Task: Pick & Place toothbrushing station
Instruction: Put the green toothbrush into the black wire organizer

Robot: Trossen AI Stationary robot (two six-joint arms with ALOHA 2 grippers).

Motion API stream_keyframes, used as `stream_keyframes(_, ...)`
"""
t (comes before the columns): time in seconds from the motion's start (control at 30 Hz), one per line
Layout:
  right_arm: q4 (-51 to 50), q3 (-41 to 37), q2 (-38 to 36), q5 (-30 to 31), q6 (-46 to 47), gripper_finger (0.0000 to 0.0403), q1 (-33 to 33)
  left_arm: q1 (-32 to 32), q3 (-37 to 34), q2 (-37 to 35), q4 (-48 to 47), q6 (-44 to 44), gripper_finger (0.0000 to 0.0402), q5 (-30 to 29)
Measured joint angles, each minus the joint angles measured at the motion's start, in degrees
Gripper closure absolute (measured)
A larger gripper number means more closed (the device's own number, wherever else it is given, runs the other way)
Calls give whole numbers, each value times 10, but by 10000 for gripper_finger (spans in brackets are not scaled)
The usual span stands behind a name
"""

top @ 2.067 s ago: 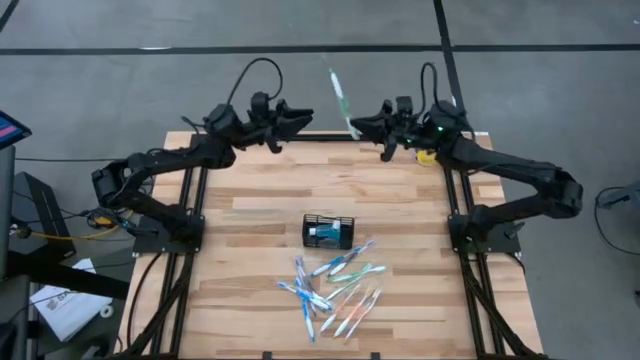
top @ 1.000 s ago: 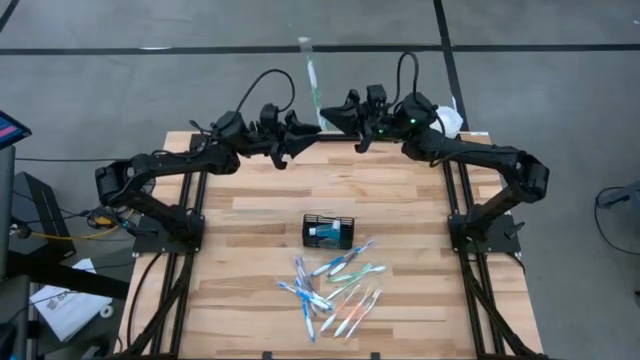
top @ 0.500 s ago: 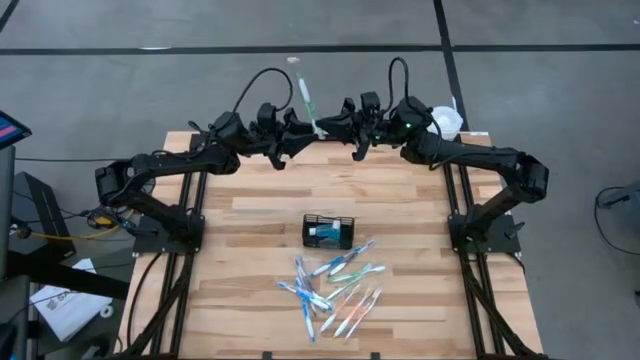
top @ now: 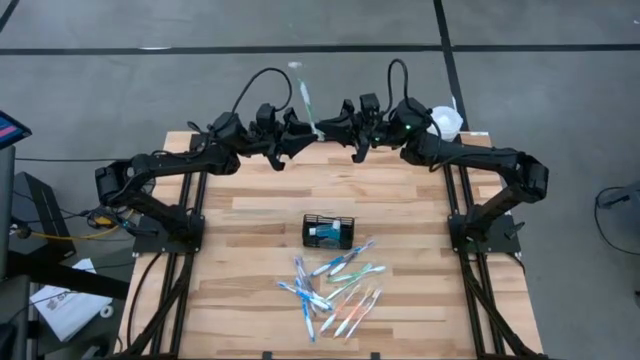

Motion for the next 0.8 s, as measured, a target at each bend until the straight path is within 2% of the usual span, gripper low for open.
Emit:
stream_keyframes(0.27,10,0,4,-12,7,403,3,0,0,0,11,-1,247,12)
stream_keyframes(0.47,78,10,48,-29,55,403,3,0,0,0,11,-8,247,25)
stream_keyframes(0.7,56,63,67,-34,38,403,6,8,1,-1,2,-14,250,29)
stream_keyframes(0.8,22,77,63,-46,25,403,3,11,1,0,0,-13,274,30)
